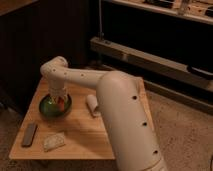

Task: Place the pepper in the ceramic bowl

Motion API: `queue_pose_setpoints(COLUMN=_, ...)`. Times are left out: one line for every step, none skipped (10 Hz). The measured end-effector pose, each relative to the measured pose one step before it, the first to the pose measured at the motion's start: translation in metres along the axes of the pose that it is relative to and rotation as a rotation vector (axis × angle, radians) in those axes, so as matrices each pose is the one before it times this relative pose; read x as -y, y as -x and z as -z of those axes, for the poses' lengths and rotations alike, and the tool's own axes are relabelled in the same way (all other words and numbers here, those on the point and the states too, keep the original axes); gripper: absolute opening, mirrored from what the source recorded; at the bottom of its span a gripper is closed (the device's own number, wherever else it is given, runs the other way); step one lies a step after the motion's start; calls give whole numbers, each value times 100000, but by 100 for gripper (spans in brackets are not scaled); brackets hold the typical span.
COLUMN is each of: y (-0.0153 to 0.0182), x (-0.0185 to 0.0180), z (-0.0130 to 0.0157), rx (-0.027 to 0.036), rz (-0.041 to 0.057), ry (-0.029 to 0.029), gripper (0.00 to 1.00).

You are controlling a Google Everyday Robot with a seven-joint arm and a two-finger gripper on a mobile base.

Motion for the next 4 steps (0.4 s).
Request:
queue_pose_setpoints(y=117, x=-307, z=-1, rx=-250, rz=-166, ry=-232, gripper=80)
queue_pose_setpoints(y=65, x=-257, z=45, rx=-293, rz=-230, ry=-291, gripper=78)
queue_pose_setpoints(y=-181, x=416, z=38, rx=-296, rz=32, ry=-469, gripper=76)
queue_pose_setpoints(y=-38, x=281, z=-295, rx=143, rz=349, ry=63, gripper=67)
